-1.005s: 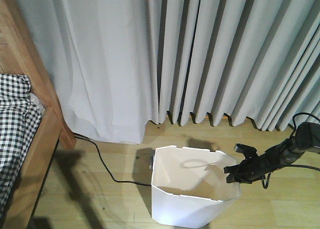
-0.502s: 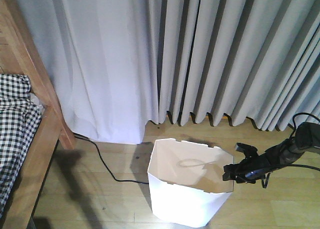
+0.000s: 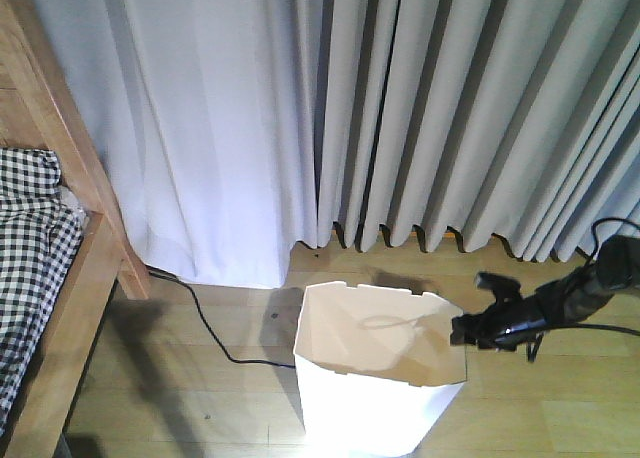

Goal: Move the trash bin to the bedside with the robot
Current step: 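Open the right gripper and release the bin rim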

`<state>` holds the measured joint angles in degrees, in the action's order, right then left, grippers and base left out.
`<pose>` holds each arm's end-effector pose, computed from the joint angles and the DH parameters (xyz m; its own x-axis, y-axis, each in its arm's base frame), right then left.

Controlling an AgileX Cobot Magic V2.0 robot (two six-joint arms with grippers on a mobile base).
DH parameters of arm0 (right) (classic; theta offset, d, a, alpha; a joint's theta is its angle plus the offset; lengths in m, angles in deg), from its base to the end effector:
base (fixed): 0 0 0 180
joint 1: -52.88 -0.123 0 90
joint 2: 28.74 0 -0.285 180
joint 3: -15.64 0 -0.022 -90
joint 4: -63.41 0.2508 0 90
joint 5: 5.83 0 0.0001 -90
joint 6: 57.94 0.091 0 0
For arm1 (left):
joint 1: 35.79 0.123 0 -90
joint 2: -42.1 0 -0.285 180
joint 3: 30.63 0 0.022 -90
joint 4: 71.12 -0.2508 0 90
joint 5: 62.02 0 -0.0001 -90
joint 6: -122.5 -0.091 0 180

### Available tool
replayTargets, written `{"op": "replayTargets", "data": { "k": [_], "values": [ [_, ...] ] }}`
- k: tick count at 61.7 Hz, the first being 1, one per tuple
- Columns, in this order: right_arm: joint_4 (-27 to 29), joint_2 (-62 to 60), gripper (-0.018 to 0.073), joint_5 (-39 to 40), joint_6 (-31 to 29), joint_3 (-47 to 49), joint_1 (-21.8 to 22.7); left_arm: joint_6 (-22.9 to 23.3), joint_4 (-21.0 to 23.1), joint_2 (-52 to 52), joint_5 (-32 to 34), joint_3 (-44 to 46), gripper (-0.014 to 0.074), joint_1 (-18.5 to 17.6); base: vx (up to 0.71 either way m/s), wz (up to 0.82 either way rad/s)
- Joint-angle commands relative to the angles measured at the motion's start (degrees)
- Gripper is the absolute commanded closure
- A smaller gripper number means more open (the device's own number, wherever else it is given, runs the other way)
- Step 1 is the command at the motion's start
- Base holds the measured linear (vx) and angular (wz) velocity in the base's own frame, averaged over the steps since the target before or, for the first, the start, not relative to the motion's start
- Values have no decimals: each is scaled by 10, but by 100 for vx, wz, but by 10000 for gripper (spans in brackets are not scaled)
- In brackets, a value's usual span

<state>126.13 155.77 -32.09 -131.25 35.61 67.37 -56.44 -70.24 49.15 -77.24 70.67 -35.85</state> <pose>0.3731 -0.0594 -0.2188 -0.9900 0.0388 -0.1359 -0.0146 0.9283 0.3716 0.0550 -0.0004 0.1811 -0.1903 -0.0331 -0.9812 -0.0013 0.9994 -0.0335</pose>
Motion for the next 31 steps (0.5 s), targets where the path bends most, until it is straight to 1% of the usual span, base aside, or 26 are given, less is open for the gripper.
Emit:
{"op": "replayTargets", "data": {
  "k": [1, 5, 10, 15, 19, 22, 26, 31],
  "values": [
    [53, -78, 101, 23, -63, -32, 1, 3, 2, -8, 40, -11, 603, -1, 0, 0],
    [120, -110, 101, 47, -139, -71, 1, 3, 2, -8, 40, -11, 603, -1, 0, 0],
    [194, -148, 101, 42, -244, -115, 1, 3, 2, -8, 40, -11, 603, -1, 0, 0],
    [274, -194, 101, 40, -308, -160, 1, 3, 2, -8, 40, -11, 603, -1, 0, 0],
    [318, -234, 101, 44, -348, -197, 1, 3, 2, -8, 40, -11, 603, -1, 0, 0],
    [334, -269, 101, 47, -368, -227, 1, 3, 2, -8, 40, -11, 603, -1, 0, 0],
    [336, -311, 101, 56, -383, -258, 0, 3, 2, -8, 40, -11, 603, -1, 0, 0],
    [327, -376, 101, 104, -386, -302, -9, 3, 2, -8, 40, -11, 603, -1, 0, 0]
  ]
}}
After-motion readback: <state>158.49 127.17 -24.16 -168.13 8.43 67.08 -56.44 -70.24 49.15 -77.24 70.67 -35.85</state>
